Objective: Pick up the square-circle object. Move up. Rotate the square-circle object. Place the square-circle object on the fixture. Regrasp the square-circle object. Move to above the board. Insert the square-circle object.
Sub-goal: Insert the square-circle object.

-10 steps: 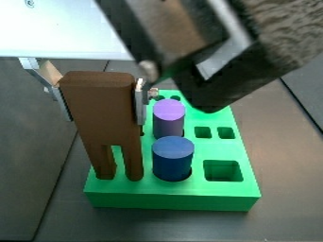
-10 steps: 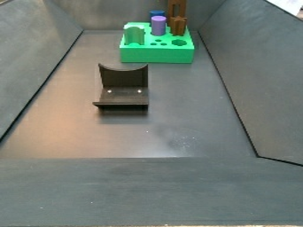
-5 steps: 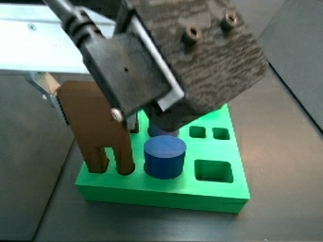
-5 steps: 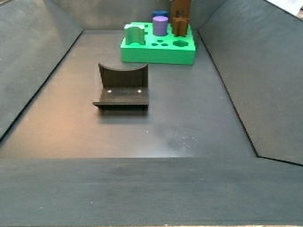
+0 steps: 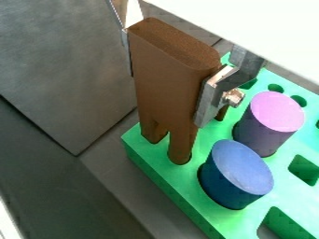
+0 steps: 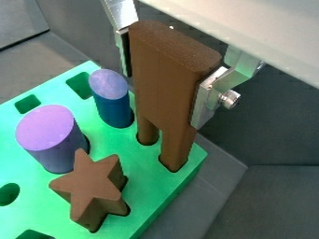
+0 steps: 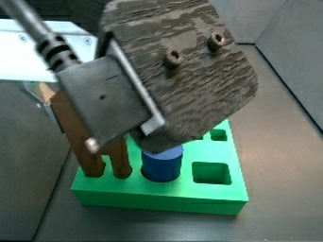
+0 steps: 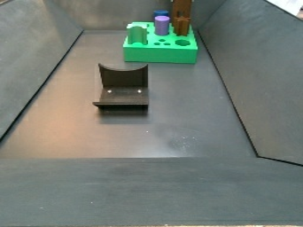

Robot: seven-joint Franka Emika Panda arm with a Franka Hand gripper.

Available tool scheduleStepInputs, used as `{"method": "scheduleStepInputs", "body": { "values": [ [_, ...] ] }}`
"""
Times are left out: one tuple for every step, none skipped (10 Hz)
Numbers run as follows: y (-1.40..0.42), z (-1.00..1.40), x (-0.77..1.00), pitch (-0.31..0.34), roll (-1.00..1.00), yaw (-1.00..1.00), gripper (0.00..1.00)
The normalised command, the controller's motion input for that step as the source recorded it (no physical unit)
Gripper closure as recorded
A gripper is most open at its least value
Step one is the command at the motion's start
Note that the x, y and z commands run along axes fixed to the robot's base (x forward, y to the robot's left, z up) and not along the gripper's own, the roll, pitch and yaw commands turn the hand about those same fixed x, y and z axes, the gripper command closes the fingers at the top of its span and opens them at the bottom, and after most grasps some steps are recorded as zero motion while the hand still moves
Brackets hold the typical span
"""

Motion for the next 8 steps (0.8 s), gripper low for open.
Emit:
{"method": "scheduleStepInputs", "body": {
  "values": [
    [-0.26, -1.00, 0.25, -0.021, 0.06, -0.04, 1.00],
    [0.00, -1.00, 0.07, -0.011, 0.04, 0.16, 1.00],
    [0.05, -1.00, 0.00, -0.050, 0.09, 0.31, 1.00],
    [0.20, -0.89, 0.11, -0.027, 0.18, 0.23, 1.00],
    [0.34, -0.78, 0.20, -0.003, 0.23, 0.18, 1.00],
    [0.35, -0.78, 0.22, 0.000, 0.23, 0.16, 1.00],
    [0.29, -0.92, 0.28, 0.000, 0.16, 0.11, 1.00],
    [0.24, -1.00, 0.23, 0.000, 0.10, 0.07, 1.00]
  ]
}}
